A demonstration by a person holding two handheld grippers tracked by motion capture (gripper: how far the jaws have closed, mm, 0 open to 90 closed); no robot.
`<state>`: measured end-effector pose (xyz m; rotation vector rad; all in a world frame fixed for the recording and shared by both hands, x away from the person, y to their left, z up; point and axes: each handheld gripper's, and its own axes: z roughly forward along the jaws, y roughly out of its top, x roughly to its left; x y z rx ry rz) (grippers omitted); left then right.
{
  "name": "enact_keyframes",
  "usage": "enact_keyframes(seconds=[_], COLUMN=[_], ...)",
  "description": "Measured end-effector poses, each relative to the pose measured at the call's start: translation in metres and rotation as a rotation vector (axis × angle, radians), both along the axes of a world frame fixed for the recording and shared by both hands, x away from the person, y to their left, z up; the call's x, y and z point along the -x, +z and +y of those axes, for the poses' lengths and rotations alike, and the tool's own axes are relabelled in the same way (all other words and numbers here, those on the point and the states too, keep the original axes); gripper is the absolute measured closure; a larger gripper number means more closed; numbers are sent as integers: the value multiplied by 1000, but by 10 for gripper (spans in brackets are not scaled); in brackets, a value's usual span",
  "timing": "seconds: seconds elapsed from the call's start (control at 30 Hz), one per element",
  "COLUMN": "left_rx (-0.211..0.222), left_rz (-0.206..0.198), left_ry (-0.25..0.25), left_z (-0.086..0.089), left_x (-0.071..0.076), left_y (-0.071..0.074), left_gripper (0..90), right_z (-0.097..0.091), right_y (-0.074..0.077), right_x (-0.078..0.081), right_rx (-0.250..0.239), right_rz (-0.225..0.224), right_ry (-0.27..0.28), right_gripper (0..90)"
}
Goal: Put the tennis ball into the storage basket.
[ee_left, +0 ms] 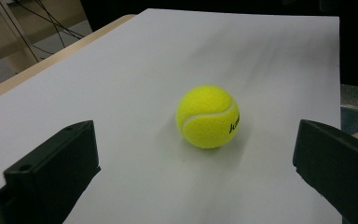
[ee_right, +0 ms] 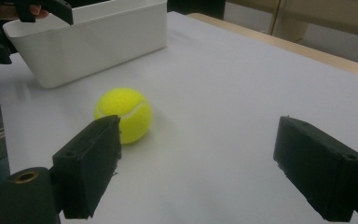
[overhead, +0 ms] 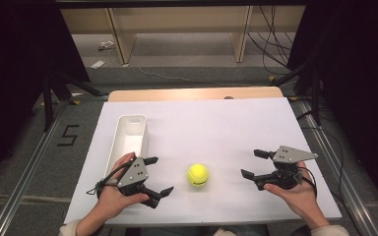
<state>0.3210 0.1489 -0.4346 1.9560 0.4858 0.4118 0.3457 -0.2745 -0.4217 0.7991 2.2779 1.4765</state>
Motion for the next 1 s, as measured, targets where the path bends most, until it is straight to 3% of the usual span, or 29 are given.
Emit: enact_keyframes(seconds=[0.57, 1.0], left_rx=[-7, -4], left_rz=[1, 1], left_ry=[-4, -6], left_z=[-1, 0], left_x=[1, 1], left_y=[0, 0], left_gripper=[0, 0], right_z=[11, 42], right_y=[-3, -5], right_x=[-1, -8], right_rx=[7, 24], right_rz=[23, 34], right_ry=[54, 116], right_gripper=[155, 155])
